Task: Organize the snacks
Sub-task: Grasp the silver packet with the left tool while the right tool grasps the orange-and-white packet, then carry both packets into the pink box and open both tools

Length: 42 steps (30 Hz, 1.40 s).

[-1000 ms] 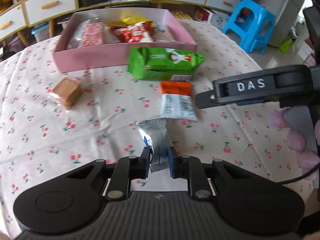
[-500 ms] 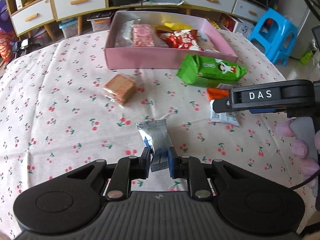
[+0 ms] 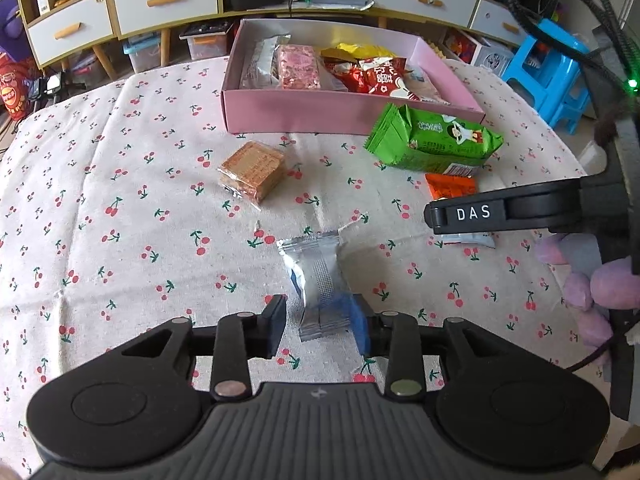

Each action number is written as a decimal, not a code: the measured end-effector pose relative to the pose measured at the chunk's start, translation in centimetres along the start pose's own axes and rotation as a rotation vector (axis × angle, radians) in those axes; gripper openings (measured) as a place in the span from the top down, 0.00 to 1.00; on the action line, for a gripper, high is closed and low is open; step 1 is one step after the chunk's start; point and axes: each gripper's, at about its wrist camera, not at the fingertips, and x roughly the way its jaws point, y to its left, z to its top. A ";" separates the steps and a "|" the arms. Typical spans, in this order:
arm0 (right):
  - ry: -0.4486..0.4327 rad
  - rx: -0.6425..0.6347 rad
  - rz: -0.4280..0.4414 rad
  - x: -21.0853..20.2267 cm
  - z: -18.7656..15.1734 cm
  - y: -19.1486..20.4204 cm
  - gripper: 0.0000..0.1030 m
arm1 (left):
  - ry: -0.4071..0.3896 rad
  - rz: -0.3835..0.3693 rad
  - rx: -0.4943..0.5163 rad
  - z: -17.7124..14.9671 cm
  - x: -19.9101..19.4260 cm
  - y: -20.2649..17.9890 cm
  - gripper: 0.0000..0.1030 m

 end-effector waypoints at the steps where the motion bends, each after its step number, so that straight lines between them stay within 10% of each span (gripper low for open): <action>1: 0.004 -0.005 0.004 -0.1 0.0 -0.1 0.38 | 0.000 -0.001 0.000 0.0 0.1 0.0 0.68; 20: 0.068 -0.034 0.038 -1.2 -0.9 -3.5 0.52 | -0.005 0.033 -0.008 0.4 0.8 -0.6 0.64; 42: 0.134 0.298 0.219 -3.2 0.4 -8.7 0.53 | 0.004 -0.083 -0.154 1.4 -0.1 0.9 0.88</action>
